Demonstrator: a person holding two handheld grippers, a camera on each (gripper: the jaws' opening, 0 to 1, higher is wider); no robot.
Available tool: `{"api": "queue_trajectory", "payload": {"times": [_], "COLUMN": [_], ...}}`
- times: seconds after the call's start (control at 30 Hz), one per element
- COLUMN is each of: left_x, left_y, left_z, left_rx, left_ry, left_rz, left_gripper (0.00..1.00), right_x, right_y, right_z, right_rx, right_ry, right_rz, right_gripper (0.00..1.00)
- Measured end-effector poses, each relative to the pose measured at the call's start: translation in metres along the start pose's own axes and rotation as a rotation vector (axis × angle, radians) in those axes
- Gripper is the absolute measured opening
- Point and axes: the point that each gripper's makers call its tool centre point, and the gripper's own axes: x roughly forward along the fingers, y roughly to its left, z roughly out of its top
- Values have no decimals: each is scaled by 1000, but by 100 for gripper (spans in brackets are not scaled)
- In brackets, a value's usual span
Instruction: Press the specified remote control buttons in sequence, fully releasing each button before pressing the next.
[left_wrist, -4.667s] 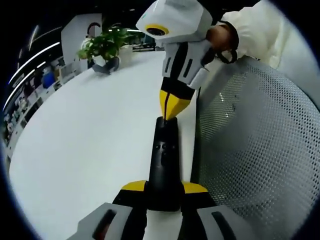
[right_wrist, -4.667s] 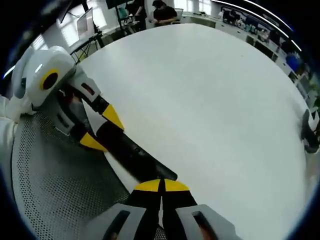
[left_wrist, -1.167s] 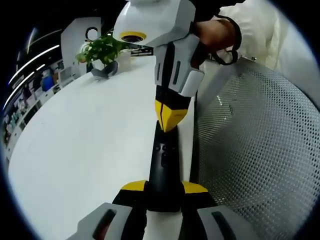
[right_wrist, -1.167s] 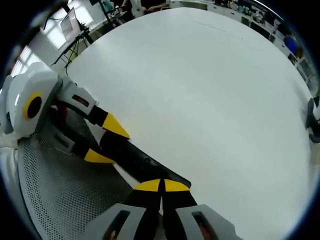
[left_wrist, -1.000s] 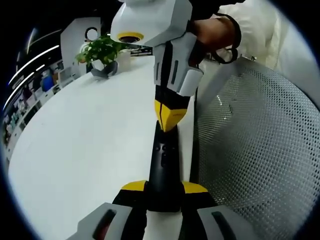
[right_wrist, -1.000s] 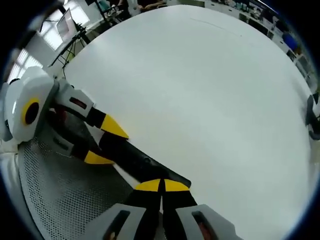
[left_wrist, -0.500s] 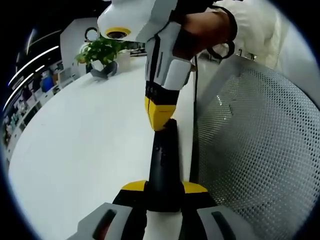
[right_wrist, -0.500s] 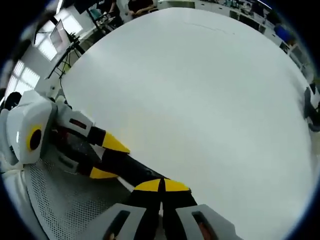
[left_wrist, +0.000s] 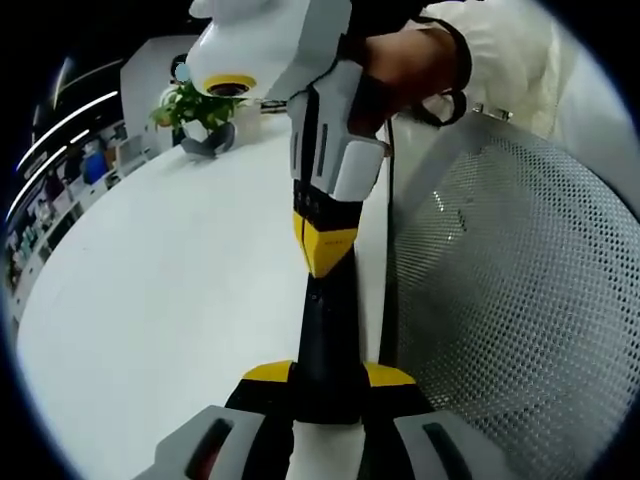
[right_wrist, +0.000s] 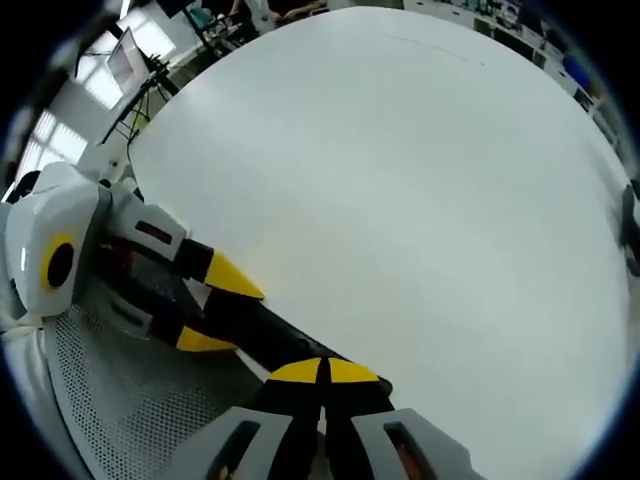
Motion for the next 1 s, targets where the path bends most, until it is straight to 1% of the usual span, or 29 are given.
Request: {"api": "queue_trajectory", "payload": {"times": [0.17, 0.43, 0.57, 0.6, 0.67, 0.7, 0.77, 0.8, 0.87, 0.9, 0.93, 1.0], "left_x": [0, 0, 0, 0, 0, 0, 0, 0, 1, 1, 1, 1], "left_y": [1, 1, 1, 1, 1, 1, 2, 2, 1, 0, 1, 1], "left_z": [0, 0, 0, 0, 0, 1, 1, 1, 0, -1, 0, 0], "left_rx": [-5, -6, -10, -11, -19, -35, -53, -51, -17, -10, -15, -10], "left_ry": [-1, 0, 0, -1, -1, -4, -8, -6, 4, 7, 6, 8], "left_rz": [2, 3, 5, 6, 7, 6, 2, 2, 5, 5, 5, 4], "left_gripper": [23, 23, 23, 23, 23, 23, 24, 24, 24, 23, 23, 24], "right_x": [0, 1, 0, -1, -1, -1, -1, -1, -2, -2, -2, -3], "right_y": [0, 2, 1, 1, 0, 0, -1, -1, -2, -1, -1, 0], "right_z": [0, 0, 0, 0, 0, 1, 1, 1, 0, 0, 0, -1], "right_rx": [2, 9, 19, 23, 65, 99, 140, 142, 141, 117, 109, 120], "right_ry": [-1, 24, 15, 9, -13, -36, -72, -78, -104, -120, -128, -134], "right_rz": [1, -40, -45, -45, -44, -39, -26, -24, -15, -12, -11, -10], "right_gripper": [0, 0, 0, 0, 0, 0, 0, 0, 0, 0, 0, 0]}}
